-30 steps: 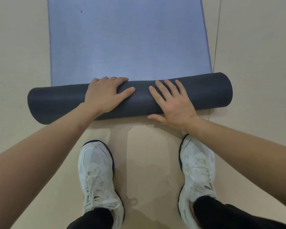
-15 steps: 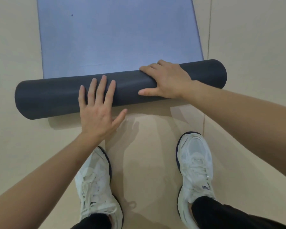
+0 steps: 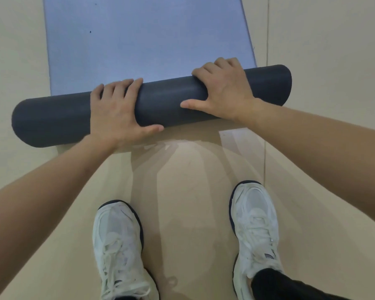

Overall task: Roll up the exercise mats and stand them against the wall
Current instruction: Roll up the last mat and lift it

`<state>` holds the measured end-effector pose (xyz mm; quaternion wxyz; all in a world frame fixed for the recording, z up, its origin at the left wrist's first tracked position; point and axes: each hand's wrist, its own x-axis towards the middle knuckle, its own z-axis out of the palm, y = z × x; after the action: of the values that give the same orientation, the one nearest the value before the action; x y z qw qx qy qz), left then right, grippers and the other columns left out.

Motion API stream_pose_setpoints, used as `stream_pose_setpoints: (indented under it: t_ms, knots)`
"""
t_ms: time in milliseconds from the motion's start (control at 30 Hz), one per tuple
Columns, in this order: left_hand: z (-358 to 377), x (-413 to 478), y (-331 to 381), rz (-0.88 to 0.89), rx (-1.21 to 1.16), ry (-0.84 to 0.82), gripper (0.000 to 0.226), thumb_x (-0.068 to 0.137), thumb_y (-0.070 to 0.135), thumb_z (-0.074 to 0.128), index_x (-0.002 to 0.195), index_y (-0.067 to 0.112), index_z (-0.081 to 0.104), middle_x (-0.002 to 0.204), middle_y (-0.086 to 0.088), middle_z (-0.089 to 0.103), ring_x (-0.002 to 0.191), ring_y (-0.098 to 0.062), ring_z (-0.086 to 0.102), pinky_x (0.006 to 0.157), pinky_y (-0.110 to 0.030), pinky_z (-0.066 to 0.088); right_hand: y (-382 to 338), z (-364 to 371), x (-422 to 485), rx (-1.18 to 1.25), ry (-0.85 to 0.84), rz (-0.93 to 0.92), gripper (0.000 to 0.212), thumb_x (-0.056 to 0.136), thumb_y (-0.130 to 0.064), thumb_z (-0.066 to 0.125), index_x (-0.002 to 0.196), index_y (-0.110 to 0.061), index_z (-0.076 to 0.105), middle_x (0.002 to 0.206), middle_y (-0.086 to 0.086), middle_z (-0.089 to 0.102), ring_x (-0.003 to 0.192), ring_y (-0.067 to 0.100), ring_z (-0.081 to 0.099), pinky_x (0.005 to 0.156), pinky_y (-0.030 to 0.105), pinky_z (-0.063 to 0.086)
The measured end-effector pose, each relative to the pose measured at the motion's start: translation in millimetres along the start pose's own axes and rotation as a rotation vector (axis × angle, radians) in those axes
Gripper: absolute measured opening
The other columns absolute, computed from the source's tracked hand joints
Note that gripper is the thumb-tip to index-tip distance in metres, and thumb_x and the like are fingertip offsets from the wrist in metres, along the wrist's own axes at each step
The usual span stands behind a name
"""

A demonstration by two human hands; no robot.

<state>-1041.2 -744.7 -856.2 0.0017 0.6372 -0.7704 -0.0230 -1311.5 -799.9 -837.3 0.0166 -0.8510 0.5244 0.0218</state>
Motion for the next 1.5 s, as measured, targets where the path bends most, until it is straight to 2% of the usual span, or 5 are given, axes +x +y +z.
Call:
stream_pose_setpoints:
  t_ms: [200,567,933,1200,1500]
  knots:
    - [-21,46,-10,-0.019,-0.024,-0.203,0.120,0.054,0.099,0.061,0.151,0.032,0.037,0.142,-0.008,0.059,0.124,-0.039,0.056,0.106,-0.055,0.039,26,3,8,-0.041,-0.131,0.032,0.116,0.066,-0.103,0.037,0.153,-0.027,0.030,0.137,0.013,0.056,0.119,0.040,0.053,0.111,0.056,0.033]
    - [-30,38,-8,-0.005,-0.025,-0.191,0.106,0.052,0.096,0.067,0.132,0.029,0.052,0.102,-0.001,0.065,0.096,-0.030,0.061,0.073,-0.039,0.040,24,-9,14,-0.091,-0.154,-0.059,0.103,0.069,-0.101,0.039,0.122,-0.014,0.050,0.084,0.004,0.049,0.075,0.025,0.048,0.067,0.038,0.034]
    - [-31,-62,18,0.029,-0.053,-0.315,0.105,0.047,0.099,0.063,0.129,0.035,0.055,0.101,0.009,0.066,0.097,-0.022,0.063,0.070,-0.035,0.038,-13,-5,-93,0.043,-0.347,-0.027,0.100,0.060,-0.106,0.032,0.115,-0.024,0.050,0.087,-0.003,0.056,0.079,0.023,0.057,0.064,0.035,0.036]
    - [-25,-103,29,0.046,-0.089,-0.311,0.111,0.055,0.100,0.057,0.143,0.031,0.052,0.123,0.007,0.067,0.110,-0.022,0.062,0.090,-0.039,0.047,-16,-4,-125,0.145,-0.412,-0.045,0.089,0.060,-0.104,0.037,0.109,-0.031,0.050,0.086,-0.011,0.058,0.078,0.017,0.057,0.064,0.034,0.034]
    - [-3,-126,46,0.042,-0.048,-0.037,0.104,0.086,0.083,0.050,0.160,0.013,0.037,0.167,-0.015,0.035,0.155,-0.039,0.029,0.126,-0.057,0.020,15,15,-66,0.391,-0.621,0.040,0.073,0.063,-0.097,0.056,0.108,-0.039,0.056,0.095,-0.016,0.064,0.091,0.016,0.062,0.077,0.037,0.044]
